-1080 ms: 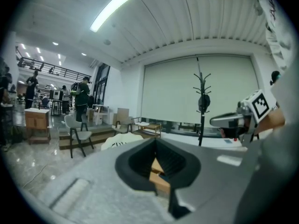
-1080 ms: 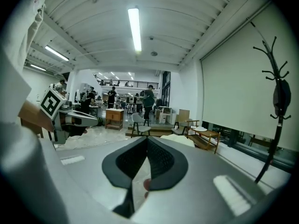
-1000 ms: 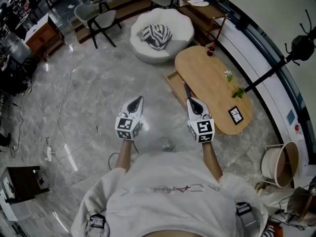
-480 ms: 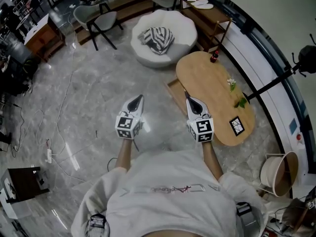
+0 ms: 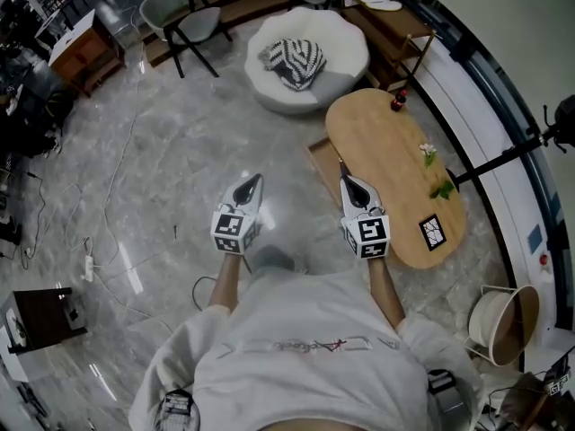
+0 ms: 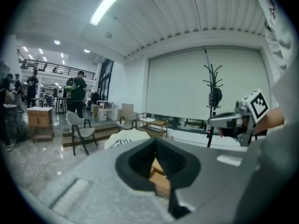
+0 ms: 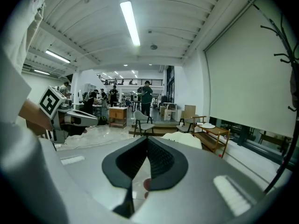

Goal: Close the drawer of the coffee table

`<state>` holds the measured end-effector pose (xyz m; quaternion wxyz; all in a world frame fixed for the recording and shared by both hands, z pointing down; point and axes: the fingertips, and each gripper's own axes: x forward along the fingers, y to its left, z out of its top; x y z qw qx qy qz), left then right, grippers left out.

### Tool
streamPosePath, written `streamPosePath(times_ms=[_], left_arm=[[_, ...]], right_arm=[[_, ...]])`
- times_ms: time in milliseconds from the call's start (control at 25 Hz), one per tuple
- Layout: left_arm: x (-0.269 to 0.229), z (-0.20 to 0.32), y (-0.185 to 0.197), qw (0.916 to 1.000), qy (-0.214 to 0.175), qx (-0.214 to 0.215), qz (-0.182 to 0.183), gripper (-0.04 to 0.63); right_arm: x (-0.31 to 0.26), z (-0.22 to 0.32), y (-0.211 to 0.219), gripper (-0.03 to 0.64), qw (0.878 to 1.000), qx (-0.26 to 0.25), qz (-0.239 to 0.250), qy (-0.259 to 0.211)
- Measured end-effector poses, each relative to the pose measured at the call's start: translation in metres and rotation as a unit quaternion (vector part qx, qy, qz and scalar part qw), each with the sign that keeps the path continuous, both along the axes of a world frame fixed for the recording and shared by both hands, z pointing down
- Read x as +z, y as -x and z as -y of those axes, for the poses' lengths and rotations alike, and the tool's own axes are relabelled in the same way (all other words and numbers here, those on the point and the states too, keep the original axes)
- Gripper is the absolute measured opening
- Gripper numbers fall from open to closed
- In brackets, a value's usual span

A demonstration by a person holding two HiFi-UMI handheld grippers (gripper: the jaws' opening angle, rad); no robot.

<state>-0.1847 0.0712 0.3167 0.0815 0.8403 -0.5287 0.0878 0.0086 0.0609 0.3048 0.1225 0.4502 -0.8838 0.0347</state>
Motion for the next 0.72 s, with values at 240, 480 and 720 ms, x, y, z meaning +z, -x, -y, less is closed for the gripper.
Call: streamPosePath(times_ms=[240, 480, 720], left_arm=[[0.007, 0.002, 0.004, 1.0000, 0.007, -0.002, -0.001, -0.002], [0.010, 0.019, 0.005, 1.0000, 0.006, 0.001, -0.004, -0.002], [0.017, 0.046, 0.012, 0.9999, 0.009, 0.004, -0.011, -0.002]], right_arm=[[0.008, 0.000, 0.002, 0.003, 1.000, 0.001, 0.002, 0.007], [0.012, 0.012, 0.002, 0.003, 1.000, 0.005, -0.003, 0.010], [0.015, 0.039, 0.010, 0.003, 1.000, 0.008, -0.008, 0.010]])
